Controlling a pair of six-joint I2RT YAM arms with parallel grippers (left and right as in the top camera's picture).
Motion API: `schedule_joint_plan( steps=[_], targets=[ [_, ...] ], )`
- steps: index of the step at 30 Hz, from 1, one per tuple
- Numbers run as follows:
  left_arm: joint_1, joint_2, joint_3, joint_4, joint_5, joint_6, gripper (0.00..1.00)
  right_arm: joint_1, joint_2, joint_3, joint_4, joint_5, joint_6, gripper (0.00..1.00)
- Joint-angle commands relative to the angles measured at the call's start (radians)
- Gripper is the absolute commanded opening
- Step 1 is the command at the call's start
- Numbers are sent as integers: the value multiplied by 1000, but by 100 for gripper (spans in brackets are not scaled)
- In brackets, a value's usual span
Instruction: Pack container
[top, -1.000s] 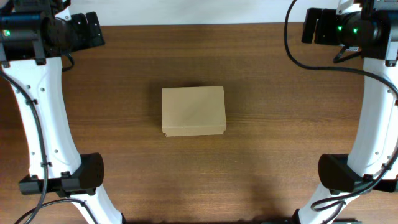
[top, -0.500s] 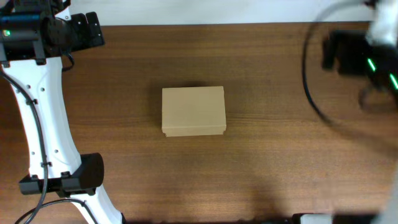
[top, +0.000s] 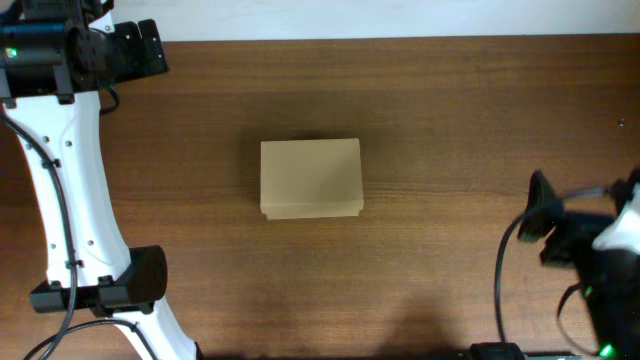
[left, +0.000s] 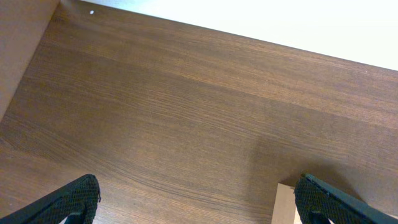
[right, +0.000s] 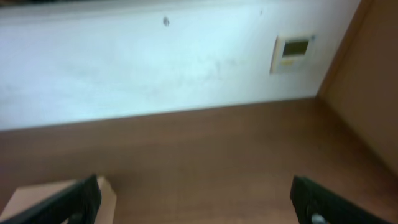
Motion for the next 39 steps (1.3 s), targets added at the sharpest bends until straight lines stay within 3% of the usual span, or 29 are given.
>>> schedule_joint_plan(
  steps=[1, 7, 10, 17, 23, 39],
  targets=[
    [4, -8, 9, -1, -4, 5, 100, -3, -167, -211, 86, 14, 3, 99],
    [4, -8, 9, -1, -4, 5, 100, -3, -422, -600, 225, 15, 4, 99],
    [4, -8, 9, -1, -4, 5, 100, -3, -516, -771, 409, 15, 3, 99],
    [4, -8, 9, -1, -4, 5, 100, -3, -584, -960, 639, 16, 3, 99],
    [4, -8, 9, -1, -4, 5, 100, -3, -658, -1025, 650, 16, 3, 99],
    [4, -8, 9, -1, -4, 5, 100, -3, -657, -1097, 608, 15, 3, 99]
  ],
)
